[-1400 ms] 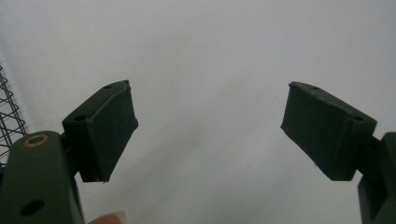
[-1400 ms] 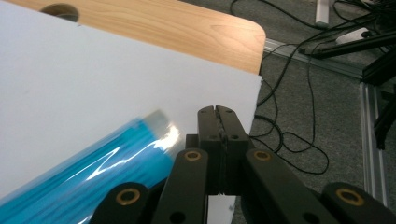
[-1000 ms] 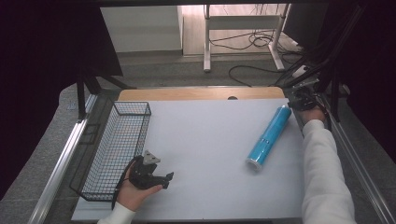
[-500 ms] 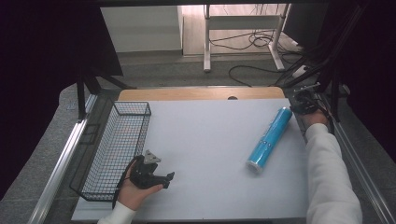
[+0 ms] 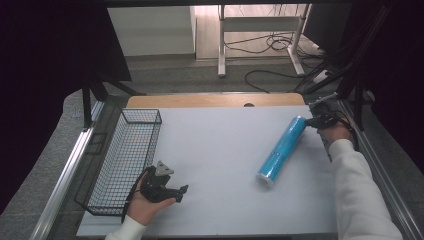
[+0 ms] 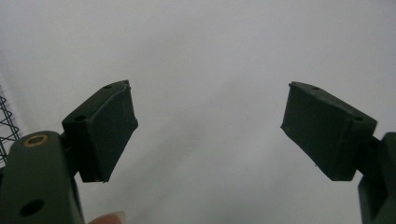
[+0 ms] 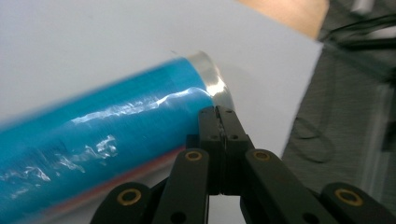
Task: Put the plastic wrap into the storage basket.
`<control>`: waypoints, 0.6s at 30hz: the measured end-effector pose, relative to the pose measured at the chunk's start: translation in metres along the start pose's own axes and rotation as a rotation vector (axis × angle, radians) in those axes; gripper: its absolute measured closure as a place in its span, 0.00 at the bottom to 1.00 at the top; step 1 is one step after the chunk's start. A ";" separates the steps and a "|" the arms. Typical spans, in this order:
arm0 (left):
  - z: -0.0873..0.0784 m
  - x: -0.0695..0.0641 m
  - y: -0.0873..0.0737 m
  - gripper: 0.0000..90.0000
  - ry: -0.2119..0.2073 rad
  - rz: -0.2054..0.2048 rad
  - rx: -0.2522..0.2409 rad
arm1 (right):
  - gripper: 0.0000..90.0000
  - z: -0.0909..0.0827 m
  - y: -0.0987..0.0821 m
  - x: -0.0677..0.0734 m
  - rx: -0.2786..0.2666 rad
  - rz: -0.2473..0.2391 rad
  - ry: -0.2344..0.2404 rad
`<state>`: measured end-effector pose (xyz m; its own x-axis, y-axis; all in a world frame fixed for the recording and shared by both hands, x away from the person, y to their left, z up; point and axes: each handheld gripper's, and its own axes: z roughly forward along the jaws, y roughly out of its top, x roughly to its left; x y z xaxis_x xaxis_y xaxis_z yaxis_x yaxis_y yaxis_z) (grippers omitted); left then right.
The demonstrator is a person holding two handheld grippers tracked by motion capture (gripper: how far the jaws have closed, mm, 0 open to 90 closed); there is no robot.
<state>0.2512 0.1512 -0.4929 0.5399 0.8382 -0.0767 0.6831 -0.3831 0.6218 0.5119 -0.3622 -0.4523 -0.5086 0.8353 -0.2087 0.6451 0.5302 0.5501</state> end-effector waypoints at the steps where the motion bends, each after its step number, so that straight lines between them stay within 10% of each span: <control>1: 0.001 0.001 0.000 0.19 0.002 -0.001 0.003 | 0.99 -0.001 0.003 -0.001 -0.022 0.012 -0.001; 18: 0.002 0.000 -0.001 0.19 -0.005 0.016 0.004 | 1.00 0.060 0.030 -0.017 0.024 0.142 0.069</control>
<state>0.2518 0.1510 -0.4948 0.5532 0.8301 -0.0710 0.6765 -0.3978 0.6198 0.5737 -0.3518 -0.4811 -0.4492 0.8904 -0.0737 0.7264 0.4120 0.5501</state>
